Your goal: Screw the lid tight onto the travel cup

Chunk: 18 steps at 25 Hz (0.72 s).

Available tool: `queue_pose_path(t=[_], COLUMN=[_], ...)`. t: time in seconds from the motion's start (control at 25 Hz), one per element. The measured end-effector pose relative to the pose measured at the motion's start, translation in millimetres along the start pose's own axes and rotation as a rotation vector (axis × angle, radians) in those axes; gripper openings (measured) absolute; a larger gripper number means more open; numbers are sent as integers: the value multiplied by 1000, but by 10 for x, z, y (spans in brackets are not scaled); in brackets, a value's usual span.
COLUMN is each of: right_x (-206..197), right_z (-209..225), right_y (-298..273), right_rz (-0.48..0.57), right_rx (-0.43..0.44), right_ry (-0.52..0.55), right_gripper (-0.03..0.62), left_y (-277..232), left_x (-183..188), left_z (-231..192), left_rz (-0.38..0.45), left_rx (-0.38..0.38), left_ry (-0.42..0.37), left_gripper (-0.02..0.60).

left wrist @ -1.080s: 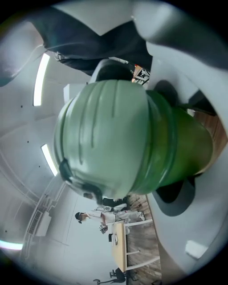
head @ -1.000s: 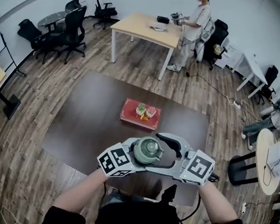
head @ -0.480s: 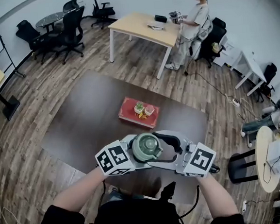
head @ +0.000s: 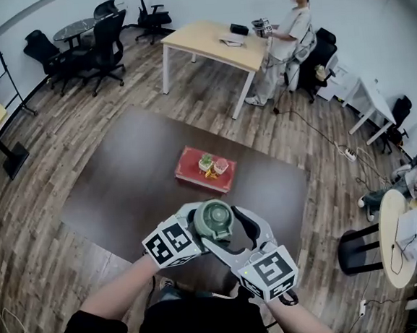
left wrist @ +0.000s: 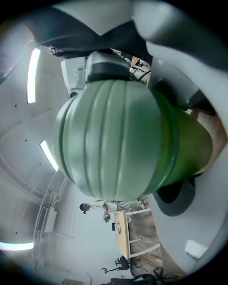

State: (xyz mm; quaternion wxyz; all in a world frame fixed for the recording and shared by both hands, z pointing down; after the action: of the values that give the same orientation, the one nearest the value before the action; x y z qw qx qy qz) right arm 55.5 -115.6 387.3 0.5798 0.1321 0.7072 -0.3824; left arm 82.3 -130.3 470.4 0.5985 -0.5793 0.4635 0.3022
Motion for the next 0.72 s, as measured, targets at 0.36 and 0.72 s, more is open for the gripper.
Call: queue_pose_path(t=[0.36, 0.72], right_x=[108, 216], right_z=[32, -29], right_y=[296, 219], right_rz=[105, 166], right_rx=[569, 555], right_ry=[213, 119], right_gripper=[390, 373], left_y=[167, 201], left_x=[139, 222], left_z=[251, 208], left_rz=[19, 48], left_rx=[-182, -127], left_ry=[-36, -47], left_gripper=[416, 416])
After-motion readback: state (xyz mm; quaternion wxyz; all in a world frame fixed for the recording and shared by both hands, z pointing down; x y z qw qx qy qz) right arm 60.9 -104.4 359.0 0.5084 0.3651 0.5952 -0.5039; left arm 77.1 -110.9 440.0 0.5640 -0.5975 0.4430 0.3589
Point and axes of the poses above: the fingertips, and each gripper's own axes: y backward along the fingers, z to its right, x out of its top, the point moved 1 cm from there along y, backward along the fingers, and after that the axes turned 3 degrees about -z, right-handed, at the moved point
